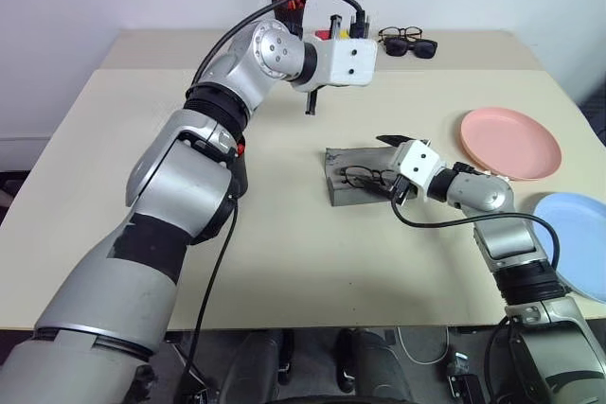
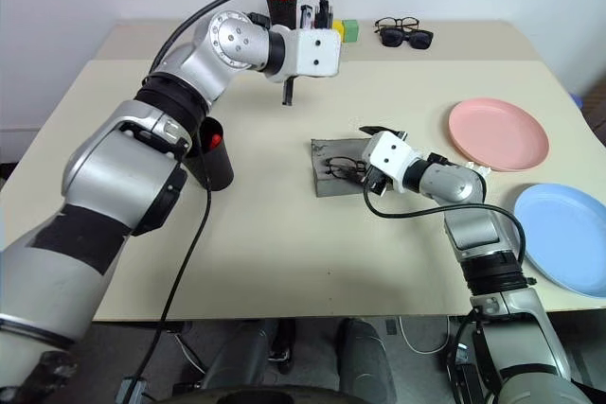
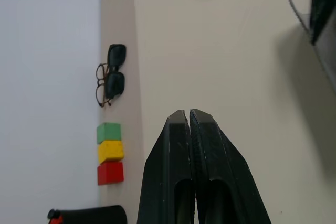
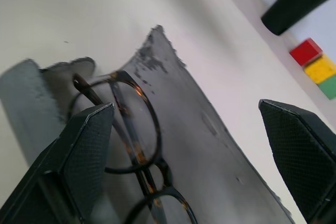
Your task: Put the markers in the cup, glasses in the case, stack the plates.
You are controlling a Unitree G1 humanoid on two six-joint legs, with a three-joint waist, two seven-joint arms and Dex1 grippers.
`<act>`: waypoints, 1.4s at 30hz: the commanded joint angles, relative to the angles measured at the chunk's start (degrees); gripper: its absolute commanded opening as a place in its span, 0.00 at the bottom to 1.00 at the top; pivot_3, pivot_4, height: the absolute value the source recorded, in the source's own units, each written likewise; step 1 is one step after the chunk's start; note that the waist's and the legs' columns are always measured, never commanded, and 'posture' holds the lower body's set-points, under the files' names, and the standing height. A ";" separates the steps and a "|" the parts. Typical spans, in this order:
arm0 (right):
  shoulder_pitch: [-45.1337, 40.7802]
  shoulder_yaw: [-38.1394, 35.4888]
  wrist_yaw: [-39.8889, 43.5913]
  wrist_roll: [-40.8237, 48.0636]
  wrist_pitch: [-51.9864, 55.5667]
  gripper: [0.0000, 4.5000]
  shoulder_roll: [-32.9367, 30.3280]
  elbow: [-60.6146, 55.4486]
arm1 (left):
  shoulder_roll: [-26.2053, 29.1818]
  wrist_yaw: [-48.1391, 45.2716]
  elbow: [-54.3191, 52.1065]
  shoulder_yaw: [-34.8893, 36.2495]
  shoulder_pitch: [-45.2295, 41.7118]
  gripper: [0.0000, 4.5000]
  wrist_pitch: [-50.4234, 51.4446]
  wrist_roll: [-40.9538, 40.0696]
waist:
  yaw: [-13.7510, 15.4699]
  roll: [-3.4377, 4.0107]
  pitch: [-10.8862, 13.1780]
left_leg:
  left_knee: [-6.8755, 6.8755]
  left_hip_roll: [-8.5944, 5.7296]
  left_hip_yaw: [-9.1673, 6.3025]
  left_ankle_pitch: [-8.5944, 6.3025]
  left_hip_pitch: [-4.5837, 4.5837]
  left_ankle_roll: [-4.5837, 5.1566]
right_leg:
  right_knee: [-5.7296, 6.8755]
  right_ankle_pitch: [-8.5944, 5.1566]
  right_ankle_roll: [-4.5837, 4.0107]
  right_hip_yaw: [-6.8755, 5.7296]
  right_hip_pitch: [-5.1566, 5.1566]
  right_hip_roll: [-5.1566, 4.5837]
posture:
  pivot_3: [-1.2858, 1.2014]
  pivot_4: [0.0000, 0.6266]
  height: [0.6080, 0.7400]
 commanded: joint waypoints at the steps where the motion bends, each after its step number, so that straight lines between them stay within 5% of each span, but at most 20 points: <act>1: 0.02 -4.00 -0.38 2.51 1.29 1.00 -1.78 -4.67 | -0.19 1.89 0.80 -1.37 -2.26 0.01 -1.20 3.40 | -0.01 0.00 0.00 | 0.00 0.00 0.00 0.00 0.00 0.00 | 0.00 0.00 0.00 0.00 -0.01 0.00 | 0.52 0.24 1.00; 12: 5.58 -3.63 2.80 5.11 7.54 1.00 -3.73 -15.68 | -1.70 2.52 2.38 0.32 -3.78 0.01 -0.09 4.37 | -0.01 -0.05 0.03 | 0.03 0.00 0.00 -0.04 -0.06 0.05 | 0.01 0.02 0.03 0.00 -0.05 -0.02 | 0.52 0.24 1.00; 24: -0.08 2.36 -1.25 -2.93 -0.37 1.00 0.39 -1.38 | -1.06 1.57 2.09 0.89 -3.20 0.01 -0.18 4.29 | -0.06 -0.05 0.03 | 0.13 0.00 0.04 -0.03 -0.06 0.06 | 0.07 0.08 0.12 0.00 -0.05 0.01 | 0.52 0.24 1.00; 31: 1.04 -2.23 -1.47 1.14 3.36 1.00 -0.57 -7.40 | -1.23 0.30 2.31 1.07 -2.58 0.01 0.32 4.06 | -0.02 -0.05 0.03 | 0.20 0.00 0.06 -0.04 -0.09 0.09 | 0.09 0.08 0.14 0.00 -0.05 0.01 | 0.52 0.24 1.00; 42: 16.57 -15.87 -4.03 10.38 17.73 1.00 -2.88 -26.16 | -5.90 -0.62 3.91 -0.80 -2.18 0.01 4.21 7.04 | 0.17 -0.04 0.02 | 0.99 -0.01 -0.02 -0.32 -0.58 0.50 | 0.05 0.29 0.45 0.01 -0.11 -0.07 | 0.52 0.24 1.00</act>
